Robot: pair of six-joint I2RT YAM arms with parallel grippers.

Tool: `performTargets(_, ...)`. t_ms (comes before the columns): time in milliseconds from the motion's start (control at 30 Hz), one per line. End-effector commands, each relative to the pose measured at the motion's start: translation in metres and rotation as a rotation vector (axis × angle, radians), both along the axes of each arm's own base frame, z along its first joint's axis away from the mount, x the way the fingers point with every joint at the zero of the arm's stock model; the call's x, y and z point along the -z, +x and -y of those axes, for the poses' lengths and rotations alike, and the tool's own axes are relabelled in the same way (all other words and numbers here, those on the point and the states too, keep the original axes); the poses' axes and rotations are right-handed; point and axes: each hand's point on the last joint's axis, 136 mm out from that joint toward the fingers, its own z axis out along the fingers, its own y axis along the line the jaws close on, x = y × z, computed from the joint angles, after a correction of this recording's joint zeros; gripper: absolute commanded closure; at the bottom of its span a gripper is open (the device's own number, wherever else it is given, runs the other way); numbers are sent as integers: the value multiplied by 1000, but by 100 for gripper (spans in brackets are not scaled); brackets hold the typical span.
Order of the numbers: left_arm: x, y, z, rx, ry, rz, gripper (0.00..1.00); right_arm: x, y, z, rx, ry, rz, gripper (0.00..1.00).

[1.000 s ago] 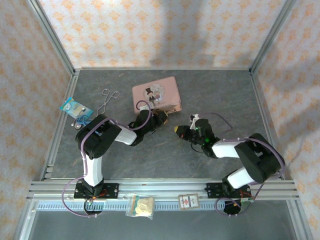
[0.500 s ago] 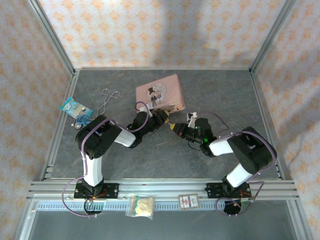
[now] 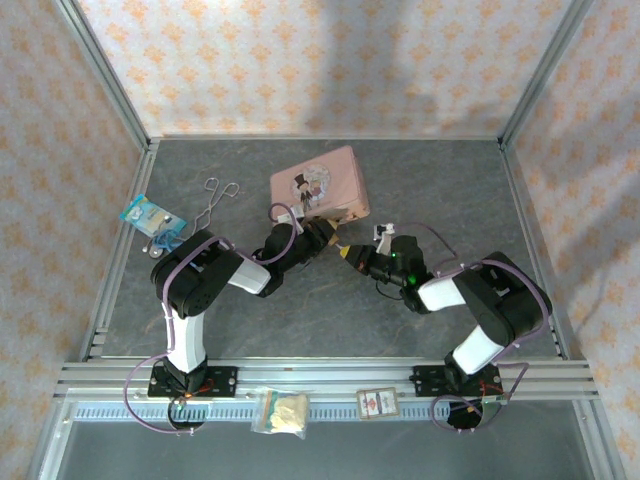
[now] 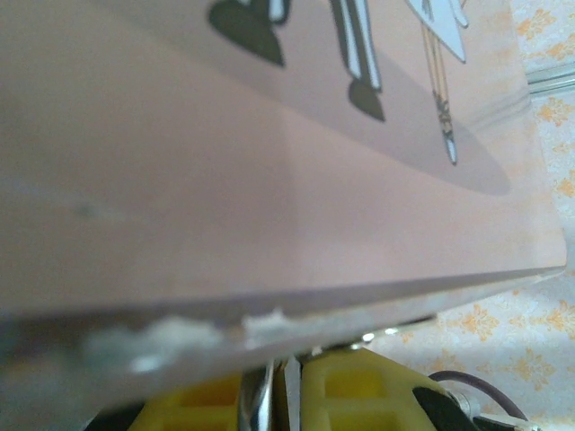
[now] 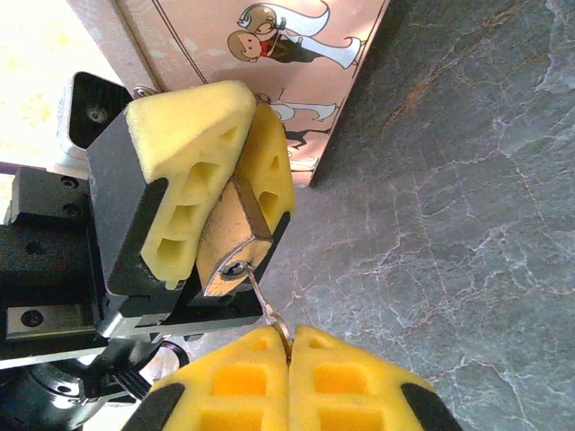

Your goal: Unlock the padlock with the key

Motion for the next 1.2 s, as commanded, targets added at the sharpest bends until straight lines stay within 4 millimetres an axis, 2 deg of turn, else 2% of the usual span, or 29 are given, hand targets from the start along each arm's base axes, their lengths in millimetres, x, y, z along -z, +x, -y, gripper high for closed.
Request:
performTargets(0,-3,-14,10,54,-64,-40,100,-24,7,-5,-7,61,66,100)
performTargets(367,-5,-11,8,37,-67,-31,100,-21,1,1,-4,30,64,100)
performTargets(667,-10,-12,10,39,-90,-23,100,-24,3,-2,-10,71,64,100)
performTargets(1033,-30,-26,23,100,-188,22,100,-40,10,-11,-19,185,37,100)
performTargets(1167,-29,-32,28,127,-206,31,100,-52,13,-10,-21,263,0,100)
